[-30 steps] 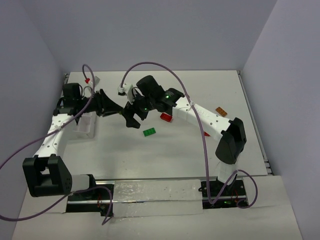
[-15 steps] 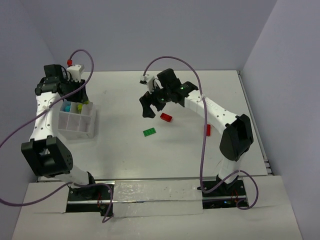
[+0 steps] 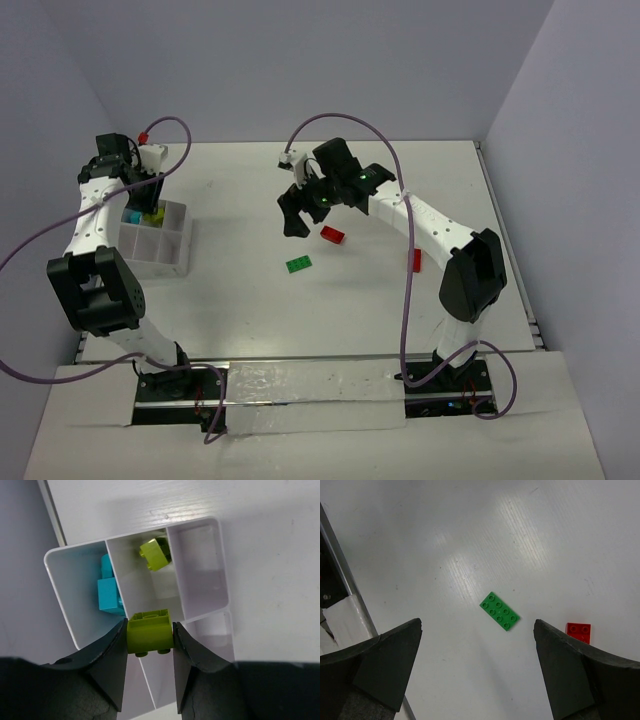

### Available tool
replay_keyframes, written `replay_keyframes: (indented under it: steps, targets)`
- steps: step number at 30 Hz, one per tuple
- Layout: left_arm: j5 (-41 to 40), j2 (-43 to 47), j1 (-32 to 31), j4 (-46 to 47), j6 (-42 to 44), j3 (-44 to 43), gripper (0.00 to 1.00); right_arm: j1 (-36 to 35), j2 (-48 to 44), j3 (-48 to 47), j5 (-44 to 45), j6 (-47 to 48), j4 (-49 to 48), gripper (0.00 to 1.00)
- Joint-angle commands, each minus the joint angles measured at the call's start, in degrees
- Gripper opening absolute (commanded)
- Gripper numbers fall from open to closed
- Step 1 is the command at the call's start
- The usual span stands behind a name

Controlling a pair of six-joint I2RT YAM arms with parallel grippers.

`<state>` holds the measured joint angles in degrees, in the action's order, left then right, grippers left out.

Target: Sort the legos into containers by color

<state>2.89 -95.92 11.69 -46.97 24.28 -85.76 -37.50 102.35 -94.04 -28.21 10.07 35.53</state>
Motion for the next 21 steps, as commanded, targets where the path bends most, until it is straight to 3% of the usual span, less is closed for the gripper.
replay_keyframes:
  steps: [1, 7, 12, 21]
  targets:
    - [-2.6, -1.0, 0.8, 3.1, -0.1, -1.5, 0.02, -0.1, -3.0, -0.2, -1.0, -0.4, -0.5, 1.0]
    - [-2.6, -2.0, 0.9, 4.6, 0.1, -0.5, 0.15, -0.1, -2.9, -0.3, -0.6, -0.3, -0.3, 1.0]
    - [-2.1, -2.8, 0.9, 4.6, -0.2, -1.1, 0.2, 0.0, -2.9, 0.0, -0.3, -0.2, -0.3, 1.0]
    - [-1.0, -3.5, 1.0, 4.3, -0.6, -1.7, 0.45, 0.5, -3.0, 0.4, 0.5, 0.0, 0.0, 1.0]
